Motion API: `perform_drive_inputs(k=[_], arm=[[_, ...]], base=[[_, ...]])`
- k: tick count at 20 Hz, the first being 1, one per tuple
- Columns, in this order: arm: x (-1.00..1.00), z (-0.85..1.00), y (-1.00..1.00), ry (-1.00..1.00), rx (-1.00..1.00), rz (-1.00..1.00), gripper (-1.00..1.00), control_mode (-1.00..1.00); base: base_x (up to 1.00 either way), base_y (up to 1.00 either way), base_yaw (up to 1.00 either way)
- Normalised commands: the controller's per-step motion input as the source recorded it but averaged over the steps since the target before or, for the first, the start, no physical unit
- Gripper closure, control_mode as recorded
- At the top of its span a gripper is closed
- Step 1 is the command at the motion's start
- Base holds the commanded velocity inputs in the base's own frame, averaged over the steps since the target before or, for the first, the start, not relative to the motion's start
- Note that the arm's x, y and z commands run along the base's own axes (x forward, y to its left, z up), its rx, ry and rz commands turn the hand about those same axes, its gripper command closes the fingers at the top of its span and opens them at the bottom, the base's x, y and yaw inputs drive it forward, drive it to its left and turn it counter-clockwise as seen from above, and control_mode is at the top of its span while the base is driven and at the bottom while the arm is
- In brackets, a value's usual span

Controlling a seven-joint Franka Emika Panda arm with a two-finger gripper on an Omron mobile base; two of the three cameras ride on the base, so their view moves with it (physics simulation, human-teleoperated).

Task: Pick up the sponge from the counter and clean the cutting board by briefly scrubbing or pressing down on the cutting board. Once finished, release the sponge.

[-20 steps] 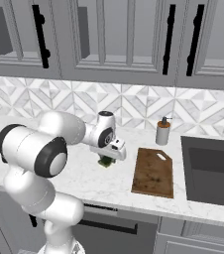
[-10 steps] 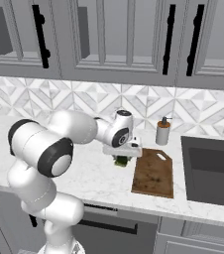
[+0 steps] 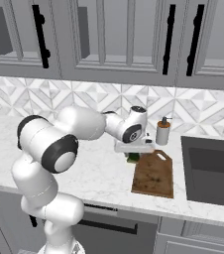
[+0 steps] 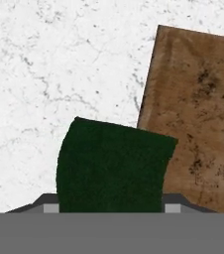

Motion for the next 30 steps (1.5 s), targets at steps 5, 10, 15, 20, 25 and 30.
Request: perform_drive_inputs(k=[5, 10, 15, 20, 25, 30], arm=[[0.13, -0.06, -0.15, 0.0, 0.0, 0.0, 1.0, -1.0], [0.36, -0.04, -0.31, 0.0, 0.0, 0.0, 1.0, -1.0], [0.21, -0.05, 0.0, 0.0, 0.0, 0.0, 1.0, -1.0], [0.19, -0.16, -0.04, 0.0, 0.0, 0.01, 1.0, -1.0], [0.02, -0.24, 0.0, 0.0, 0.0, 0.02, 1.0, -1.0], [0.0, -0.25, 0.0, 0.0, 0.0, 0.01, 1.0, -1.0]], base=[[0.0, 0.0, 0.0], [0.0, 0.0, 0.0], [0.0, 0.0, 0.0], [0.0, 0.0, 0.0], [0.0, 0.0, 0.0], [0.0, 0.0, 0.0]])
